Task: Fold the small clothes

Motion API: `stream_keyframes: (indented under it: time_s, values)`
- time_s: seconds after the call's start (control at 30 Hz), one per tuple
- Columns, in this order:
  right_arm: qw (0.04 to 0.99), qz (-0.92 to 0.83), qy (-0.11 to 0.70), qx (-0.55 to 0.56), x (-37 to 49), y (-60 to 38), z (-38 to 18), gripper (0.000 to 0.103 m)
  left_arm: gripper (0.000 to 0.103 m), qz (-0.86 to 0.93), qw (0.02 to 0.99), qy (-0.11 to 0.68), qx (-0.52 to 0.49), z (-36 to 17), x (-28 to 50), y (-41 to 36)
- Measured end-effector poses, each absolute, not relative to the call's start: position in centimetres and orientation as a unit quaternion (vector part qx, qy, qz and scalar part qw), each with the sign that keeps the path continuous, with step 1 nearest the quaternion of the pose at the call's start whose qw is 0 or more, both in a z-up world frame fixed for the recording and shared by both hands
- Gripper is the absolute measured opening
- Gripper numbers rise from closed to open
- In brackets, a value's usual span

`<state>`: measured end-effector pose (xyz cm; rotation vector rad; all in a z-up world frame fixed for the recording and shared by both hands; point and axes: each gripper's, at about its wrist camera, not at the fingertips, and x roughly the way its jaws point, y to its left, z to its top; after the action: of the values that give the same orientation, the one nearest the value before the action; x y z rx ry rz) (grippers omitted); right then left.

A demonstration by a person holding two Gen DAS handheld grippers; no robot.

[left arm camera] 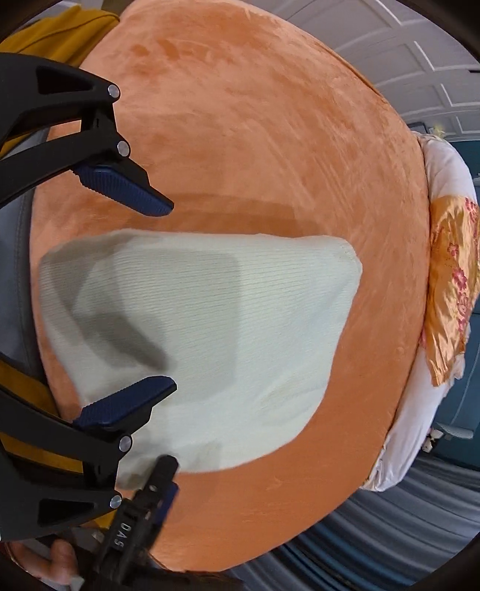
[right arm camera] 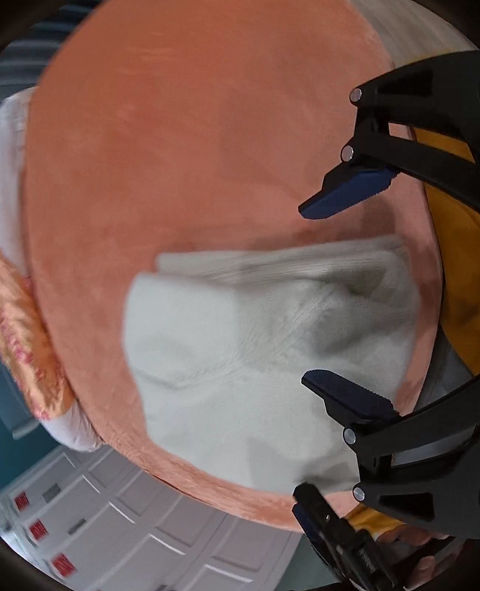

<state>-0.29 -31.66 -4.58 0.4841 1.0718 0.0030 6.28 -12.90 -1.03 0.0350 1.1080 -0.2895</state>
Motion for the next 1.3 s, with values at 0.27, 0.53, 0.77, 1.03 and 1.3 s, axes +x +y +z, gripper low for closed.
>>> stream_keyframes:
  time_s: [0.27,0.53,0.77,1.03,1.3]
  values:
    - [0.796,0.035,0.512,0.320,1.9,-31.6,-7.9,0.085,0.092,-0.141,0.825,0.547,-0.013,-2.9,9.3,-13.4]
    - [0.789,0.061,0.504,0.347,3.5,-32.0,-9.2,0.089,0.098,-0.140,0.817,0.557,-0.041,-5.3,11.2,-14.4]
    - [0.791,0.082,0.497,0.348,4.3,-32.4,-9.7,0.089,0.098,-0.163,0.810,0.560,-0.061,-6.5,12.3,-14.1]
    - [0.780,0.101,0.495,0.370,4.5,-32.2,-9.1,0.047,0.088,-0.191,0.796,0.570,-0.076,-6.0,12.7,-13.5]
    - [0.805,0.092,0.477,0.341,-0.7,-30.1,-3.3,0.038,0.053,-0.284,0.764,0.572,-0.089,-0.9,8.7,-11.2]
